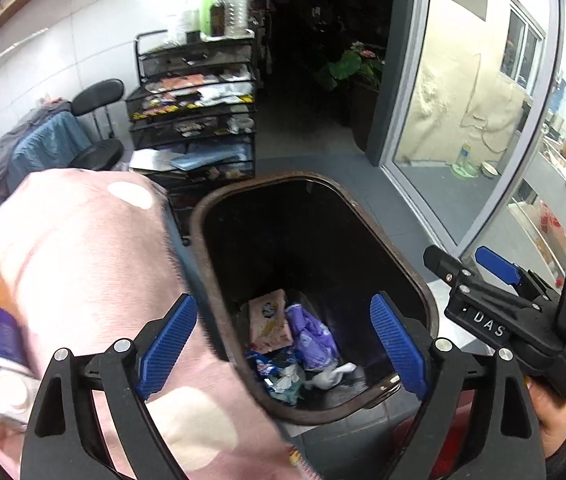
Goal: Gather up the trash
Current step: 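Move back over the bed and grasp the crumpled silver foil with the left tool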
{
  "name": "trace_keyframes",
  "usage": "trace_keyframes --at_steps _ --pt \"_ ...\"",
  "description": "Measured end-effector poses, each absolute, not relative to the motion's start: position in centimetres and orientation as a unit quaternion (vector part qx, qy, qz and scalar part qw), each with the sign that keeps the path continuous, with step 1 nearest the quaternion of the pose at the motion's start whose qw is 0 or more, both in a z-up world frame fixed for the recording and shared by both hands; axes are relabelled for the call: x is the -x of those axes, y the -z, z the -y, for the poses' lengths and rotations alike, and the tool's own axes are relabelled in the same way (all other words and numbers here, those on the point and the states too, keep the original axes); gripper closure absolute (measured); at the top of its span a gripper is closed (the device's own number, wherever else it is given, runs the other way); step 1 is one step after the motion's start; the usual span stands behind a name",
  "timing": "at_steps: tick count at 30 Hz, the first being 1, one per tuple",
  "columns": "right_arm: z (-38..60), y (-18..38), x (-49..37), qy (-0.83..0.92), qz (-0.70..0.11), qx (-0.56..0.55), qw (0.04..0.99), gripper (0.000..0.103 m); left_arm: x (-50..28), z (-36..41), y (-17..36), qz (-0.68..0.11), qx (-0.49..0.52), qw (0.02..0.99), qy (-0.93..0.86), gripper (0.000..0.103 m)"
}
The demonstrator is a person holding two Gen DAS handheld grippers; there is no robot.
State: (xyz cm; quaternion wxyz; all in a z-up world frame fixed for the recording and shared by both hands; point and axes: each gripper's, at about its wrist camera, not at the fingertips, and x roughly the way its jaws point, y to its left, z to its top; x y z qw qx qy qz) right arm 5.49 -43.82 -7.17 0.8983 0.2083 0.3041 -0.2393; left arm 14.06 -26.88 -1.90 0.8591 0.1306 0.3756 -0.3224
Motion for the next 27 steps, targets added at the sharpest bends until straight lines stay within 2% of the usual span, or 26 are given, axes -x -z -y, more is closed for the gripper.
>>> trace_keyframes --at_steps 10,24,27 --pt "40.2 6.5 -6.3 0.176 -0.304 -0.190 0.917 0.017 -12.8 20.5 -0.3 -0.333 -0.130 0.894 0.270 0.011" --pt "31.5 5.1 -9.7 0.043 -0.314 -0.146 0.937 0.017 -13.6 8.3 -0.3 -0.344 -0.074 0.927 0.133 0.011" --pt "29.6 4.8 -10.4 0.020 -0.317 -0.137 0.938 0.016 -14.2 5.4 -0.1 -0.351 -0.050 0.930 0.100 0.014"
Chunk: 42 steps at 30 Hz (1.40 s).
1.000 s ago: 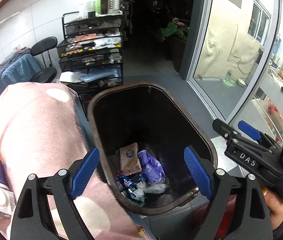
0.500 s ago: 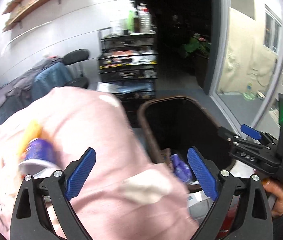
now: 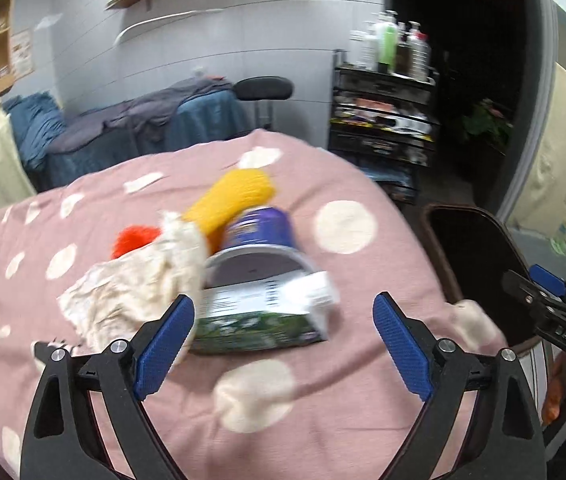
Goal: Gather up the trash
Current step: 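Move back over the bed and grasp the crumpled silver foil with the left tool, then grasp the blue yogurt cup rim with the right tool while the left tool holds the foil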
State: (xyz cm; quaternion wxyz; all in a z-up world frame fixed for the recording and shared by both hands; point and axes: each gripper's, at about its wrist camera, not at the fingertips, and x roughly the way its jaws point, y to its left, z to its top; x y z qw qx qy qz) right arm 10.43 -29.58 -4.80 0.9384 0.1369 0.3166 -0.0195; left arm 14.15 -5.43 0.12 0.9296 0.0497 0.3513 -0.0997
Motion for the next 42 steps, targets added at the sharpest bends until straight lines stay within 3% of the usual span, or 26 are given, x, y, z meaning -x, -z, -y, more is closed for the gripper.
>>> trace_keyframes --at_steps 16,24,26,30,33,42 --pt "20.8 2.5 -13.2 -0.084 -0.320 -0.077 0.941 0.016 -18.3 -1.2 2.3 -0.385 -0.038 0.922 0.020 0.025" --pt "17.6 2.4 -14.8 -0.116 -0.332 -0.046 0.935 0.016 -18.6 -1.9 2.7 -0.393 -0.022 0.919 0.023 0.058" --pt "16.7 2.5 -15.3 -0.129 -0.339 -0.039 0.931 0.016 -18.3 -2.1 2.6 -0.392 -0.020 0.919 0.025 0.079" --pt "15.1 2.9 -16.5 -0.168 -0.358 -0.019 0.918 0.016 -17.7 -2.3 2.4 -0.389 -0.013 0.921 0.028 0.085" --pt "14.4 3.2 -17.0 -0.194 -0.371 -0.001 0.908 0.016 -17.3 -2.9 1.9 -0.384 0.002 0.923 0.028 0.097" --pt "12.4 2.2 -18.2 -0.235 -0.352 0.042 0.905 0.018 -15.2 -5.2 0.3 -0.358 0.036 0.933 0.013 0.098"
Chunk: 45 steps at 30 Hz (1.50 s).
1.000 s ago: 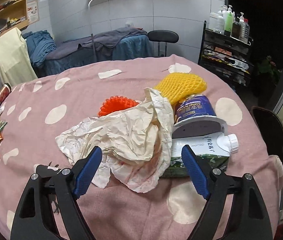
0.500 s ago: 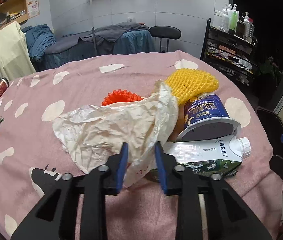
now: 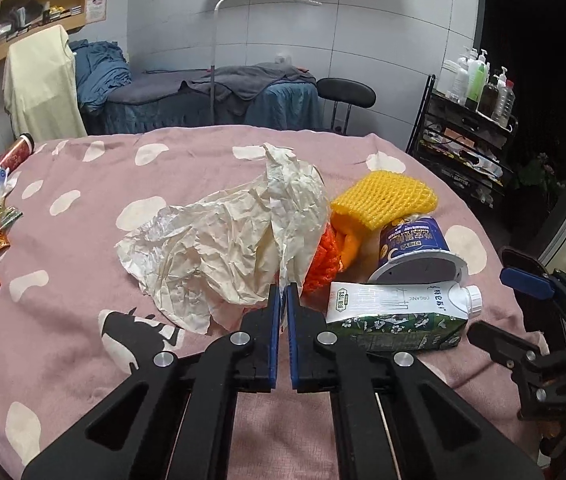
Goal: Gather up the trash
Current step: 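Grasp the blue yogurt cup rim with the right tool while the left tool holds the foil, then carry the blue cup and foil over the bin and open both tools to drop them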
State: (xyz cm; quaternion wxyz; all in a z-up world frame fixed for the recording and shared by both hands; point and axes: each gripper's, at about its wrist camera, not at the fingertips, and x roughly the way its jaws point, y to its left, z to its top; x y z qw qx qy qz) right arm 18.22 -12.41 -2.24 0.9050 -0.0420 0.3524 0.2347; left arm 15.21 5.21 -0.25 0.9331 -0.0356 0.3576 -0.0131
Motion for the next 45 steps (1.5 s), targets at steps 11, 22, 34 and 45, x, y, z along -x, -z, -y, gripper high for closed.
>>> trace_keyframes --at_steps 11,22,34,45 --pt "11.2 2.9 -23.6 -0.155 -0.391 0.060 0.905 0.050 -14.3 -4.7 -0.4 -0.347 0.039 0.937 0.018 0.098" --pt "13.7 2.2 -22.3 -0.138 -0.366 0.012 0.920 0.094 -13.4 -2.6 -1.2 -0.335 0.028 0.941 0.049 0.098" --pt "20.2 0.2 -18.3 -0.082 -0.317 -0.066 0.943 0.095 -12.2 2.0 -2.7 -0.309 0.003 0.944 0.118 0.098" --pt "25.6 -0.4 -14.5 -0.044 -0.291 -0.108 0.950 0.095 -11.3 6.9 -3.4 -0.292 -0.036 0.940 0.172 0.101"
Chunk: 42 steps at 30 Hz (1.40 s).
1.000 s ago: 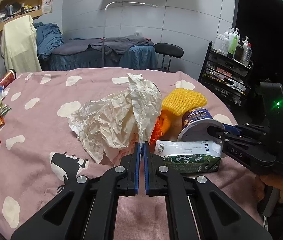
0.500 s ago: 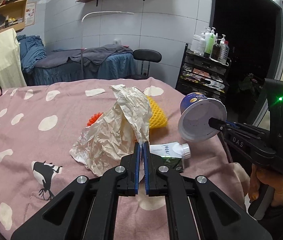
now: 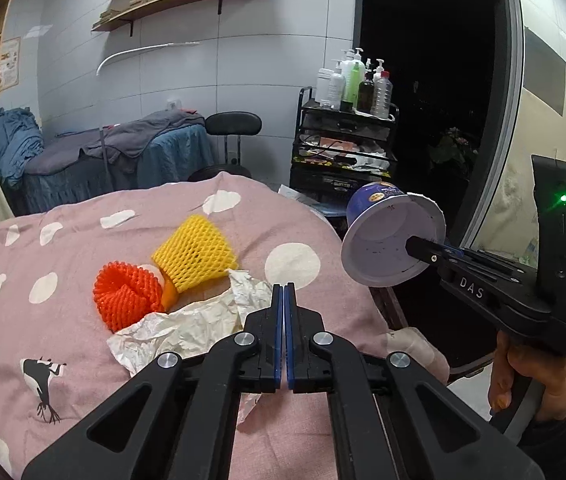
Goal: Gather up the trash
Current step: 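Carry the blue cup and foil over the bin and open both tools to drop them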
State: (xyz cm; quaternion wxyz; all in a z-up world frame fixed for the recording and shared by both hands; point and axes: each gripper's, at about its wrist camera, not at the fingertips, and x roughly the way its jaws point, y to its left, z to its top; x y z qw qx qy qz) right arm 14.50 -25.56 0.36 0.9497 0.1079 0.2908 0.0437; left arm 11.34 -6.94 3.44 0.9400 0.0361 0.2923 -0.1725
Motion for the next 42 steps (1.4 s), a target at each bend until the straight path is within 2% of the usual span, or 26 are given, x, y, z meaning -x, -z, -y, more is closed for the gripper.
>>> trace_keyframes --at_steps 3,4,6,7,8,13,14,15,16,20,31,42 --pt "26.6 -0.2 -13.8 -0.035 -0.290 -0.113 0.950 0.095 -11.3 7.3 -2.9 -0.297 -0.059 0.940 0.155 0.101" --pt "27.0 0.0 -13.6 -0.034 -0.289 -0.116 0.950 0.095 -11.5 7.2 -2.6 -0.302 -0.060 0.940 0.143 0.097" --pt "27.3 0.2 -13.4 -0.033 -0.290 -0.119 0.949 0.095 -12.3 6.9 -1.9 -0.322 -0.062 0.936 0.131 0.057" --pt "27.4 0.3 -13.3 -0.034 -0.291 -0.121 0.949 0.095 -12.7 6.6 -1.5 -0.325 -0.054 0.935 0.132 0.029" --pt "27.5 0.4 -13.3 -0.035 -0.292 -0.124 0.948 0.095 -13.1 6.4 -1.3 -0.326 -0.050 0.934 0.135 0.026" --pt "27.7 0.8 -13.0 -0.038 -0.296 -0.129 0.946 0.095 -16.1 7.7 0.8 -0.368 -0.094 0.918 0.111 0.029" --pt "27.7 0.8 -12.9 -0.038 -0.296 -0.130 0.946 0.095 -16.6 7.9 1.3 -0.379 -0.094 0.914 0.107 0.040" --pt "27.9 0.9 -12.8 -0.037 -0.296 -0.130 0.946 0.095 -16.8 7.9 1.6 -0.388 -0.094 0.911 0.106 0.047" --pt "28.0 0.9 -12.7 -0.036 -0.295 -0.131 0.946 0.095 -17.0 7.9 1.9 -0.391 -0.096 0.910 0.104 0.060" --pt "29.2 0.9 -11.8 -0.025 -0.288 -0.139 0.947 0.095 -15.3 7.5 0.2 -0.361 -0.078 0.923 0.107 0.070" --pt "33.3 0.9 -9.6 0.034 -0.271 -0.158 0.949 0.095 -11.1 10.3 -5.3 -0.273 -0.055 0.944 0.177 0.072" --pt "39.4 4.9 -9.7 0.131 -0.334 -0.182 0.915 0.095 -10.7 18.4 -4.2 -0.282 -0.081 0.915 0.278 0.071"
